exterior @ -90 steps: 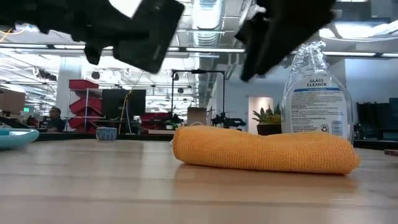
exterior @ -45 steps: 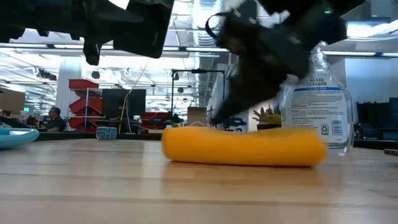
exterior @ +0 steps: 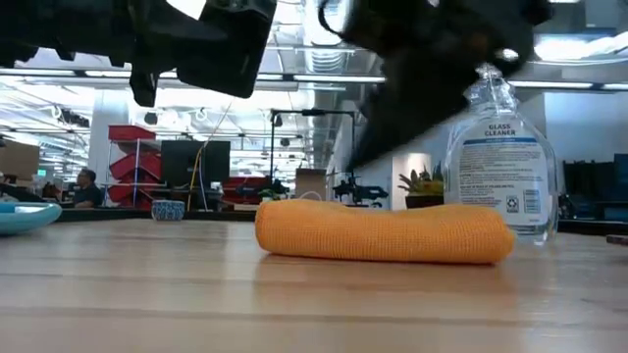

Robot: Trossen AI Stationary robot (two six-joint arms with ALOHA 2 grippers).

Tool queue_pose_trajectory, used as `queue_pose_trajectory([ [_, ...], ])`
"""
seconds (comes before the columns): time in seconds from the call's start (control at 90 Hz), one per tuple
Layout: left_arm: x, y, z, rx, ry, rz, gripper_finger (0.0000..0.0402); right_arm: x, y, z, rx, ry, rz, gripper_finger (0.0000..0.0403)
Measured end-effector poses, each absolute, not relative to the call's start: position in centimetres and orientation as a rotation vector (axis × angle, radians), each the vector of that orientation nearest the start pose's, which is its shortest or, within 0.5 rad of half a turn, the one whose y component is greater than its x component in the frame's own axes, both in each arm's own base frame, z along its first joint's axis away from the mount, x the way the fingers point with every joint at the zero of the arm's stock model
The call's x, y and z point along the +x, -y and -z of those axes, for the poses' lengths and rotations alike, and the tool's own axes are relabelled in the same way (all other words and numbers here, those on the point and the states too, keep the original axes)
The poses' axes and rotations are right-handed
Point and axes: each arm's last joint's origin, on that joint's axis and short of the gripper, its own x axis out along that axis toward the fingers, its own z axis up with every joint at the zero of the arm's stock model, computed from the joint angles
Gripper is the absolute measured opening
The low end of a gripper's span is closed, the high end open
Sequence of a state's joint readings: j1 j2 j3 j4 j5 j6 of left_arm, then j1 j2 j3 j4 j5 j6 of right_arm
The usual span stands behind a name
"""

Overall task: Apply microfiber cloth
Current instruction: Spray the black cellphone

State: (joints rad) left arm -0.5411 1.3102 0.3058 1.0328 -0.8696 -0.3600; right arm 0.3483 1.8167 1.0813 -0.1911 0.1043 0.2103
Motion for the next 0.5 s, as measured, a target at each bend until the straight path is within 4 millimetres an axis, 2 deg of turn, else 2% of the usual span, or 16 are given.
queue_pose_trajectory([
  [0.133,20.0,9.5,-18.6,-0.394,0.077,-0.322,0.0010,34.5,-12.0,-13.7,-0.022,-0.970,-0.088,0.0152],
  [0.322,20.1,9.4,-18.5,-0.396,0.077,-0.325,0.0010,39.0,-10.0,-12.3,-0.072,-0.698,-0.096,0.0152],
  [0.4,20.1,9.4,-18.5,-0.403,0.078,-0.325,0.0010,40.5,-9.3,-12.8,-0.105,-0.646,-0.081,0.0152],
  [0.5,20.1,9.4,-18.5,-0.413,0.079,-0.325,0.0010,41.3,-9.2,-15.4,-0.142,-0.595,-0.090,0.0152],
])
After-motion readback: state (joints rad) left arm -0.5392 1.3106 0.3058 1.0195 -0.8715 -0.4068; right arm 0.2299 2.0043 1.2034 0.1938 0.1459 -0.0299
